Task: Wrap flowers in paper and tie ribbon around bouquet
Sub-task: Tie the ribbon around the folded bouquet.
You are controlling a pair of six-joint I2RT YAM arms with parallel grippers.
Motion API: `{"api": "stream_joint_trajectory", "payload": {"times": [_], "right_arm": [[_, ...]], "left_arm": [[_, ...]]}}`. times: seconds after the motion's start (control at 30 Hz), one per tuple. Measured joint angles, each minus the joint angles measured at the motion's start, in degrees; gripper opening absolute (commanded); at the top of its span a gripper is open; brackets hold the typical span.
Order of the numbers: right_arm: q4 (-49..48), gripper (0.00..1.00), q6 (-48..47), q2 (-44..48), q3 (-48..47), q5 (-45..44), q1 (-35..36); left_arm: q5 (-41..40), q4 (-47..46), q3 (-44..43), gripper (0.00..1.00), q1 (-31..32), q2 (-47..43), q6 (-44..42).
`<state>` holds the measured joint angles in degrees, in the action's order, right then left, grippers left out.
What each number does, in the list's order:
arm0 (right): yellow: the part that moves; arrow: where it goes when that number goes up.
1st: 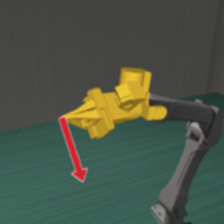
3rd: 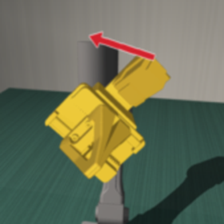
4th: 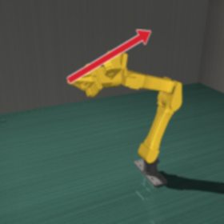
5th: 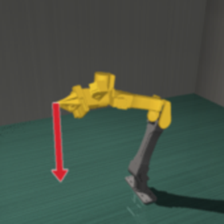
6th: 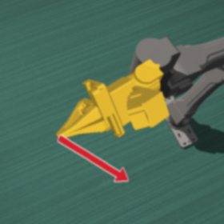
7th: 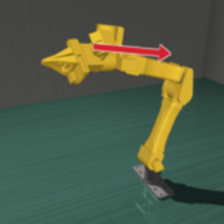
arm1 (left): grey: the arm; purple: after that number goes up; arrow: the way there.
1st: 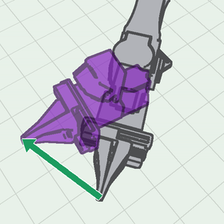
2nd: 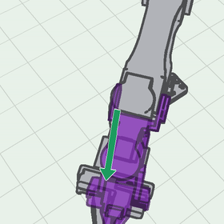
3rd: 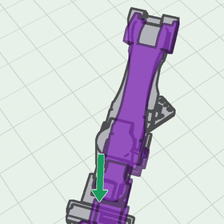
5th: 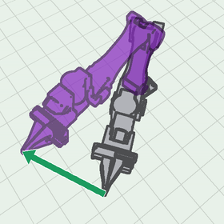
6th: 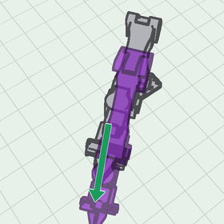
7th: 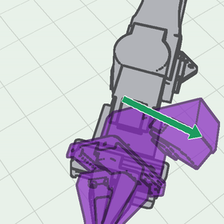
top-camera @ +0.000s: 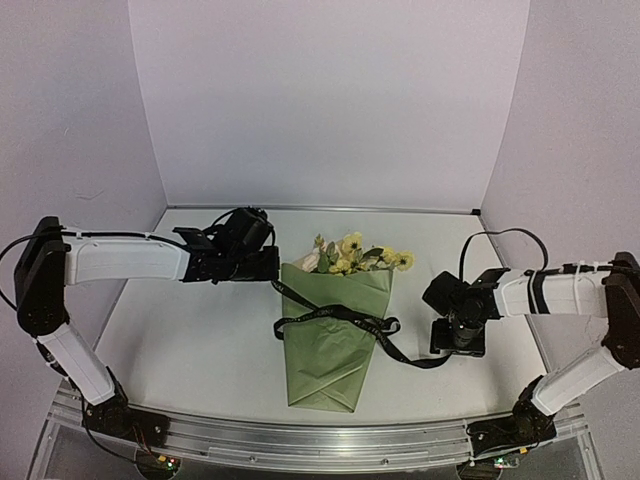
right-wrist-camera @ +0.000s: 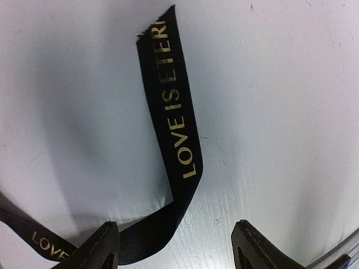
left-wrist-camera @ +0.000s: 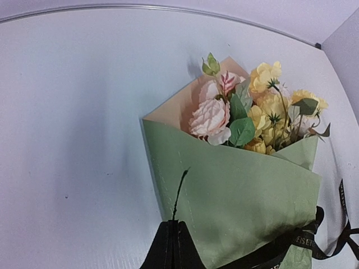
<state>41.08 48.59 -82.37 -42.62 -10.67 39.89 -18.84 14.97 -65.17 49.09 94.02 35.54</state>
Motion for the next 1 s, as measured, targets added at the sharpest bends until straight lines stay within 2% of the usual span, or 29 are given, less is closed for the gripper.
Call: {"api": "stream_joint_trajectory", "payload": {"times": [0.1,0.13,0.23,0.3,0.37,0.4,0.77,1.0], "right_arm": [[-1.82,0.64,2.78,-2.55,0.13,0.37,-0.90],[-2.76,0.59,3.70,-3.44,0.26,0.68,-1.27],[-6.11,0.36,6.26,-4.74,1.34,1.66,-2.43],[-8.21,0.17,7.90,-4.87,1.60,2.44,-3.20],[-9.71,0.03,8.14,-4.93,1.73,3.22,-4.42],[-10.21,0.00,8.64,-4.93,1.78,3.49,-5.26],[-7.06,0.00,4.07,-0.42,2.31,4.74,-18.30],[-5.24,0.00,1.13,-0.04,-0.02,5.88,-24.08]], "left_arm": [[-1.97,-0.05,1.74,0.00,-0.33,-2.66,1.01],[-2.69,-0.07,2.45,0.00,-0.42,-3.65,1.38],[-4.96,0.00,4.87,0.00,-0.78,-6.68,2.64],[-6.65,0.11,6.79,0.00,-0.91,-8.93,3.67],[-8.51,0.36,8.65,0.00,-1.20,-11.06,4.80],[-9.29,0.53,9.49,0.00,-1.36,-11.95,5.22],[-18.23,6.35,19.05,0.00,-6.17,-22.20,13.30],[-18.85,8.12,26.49,0.00,-10.66,-24.63,18.17]]}}
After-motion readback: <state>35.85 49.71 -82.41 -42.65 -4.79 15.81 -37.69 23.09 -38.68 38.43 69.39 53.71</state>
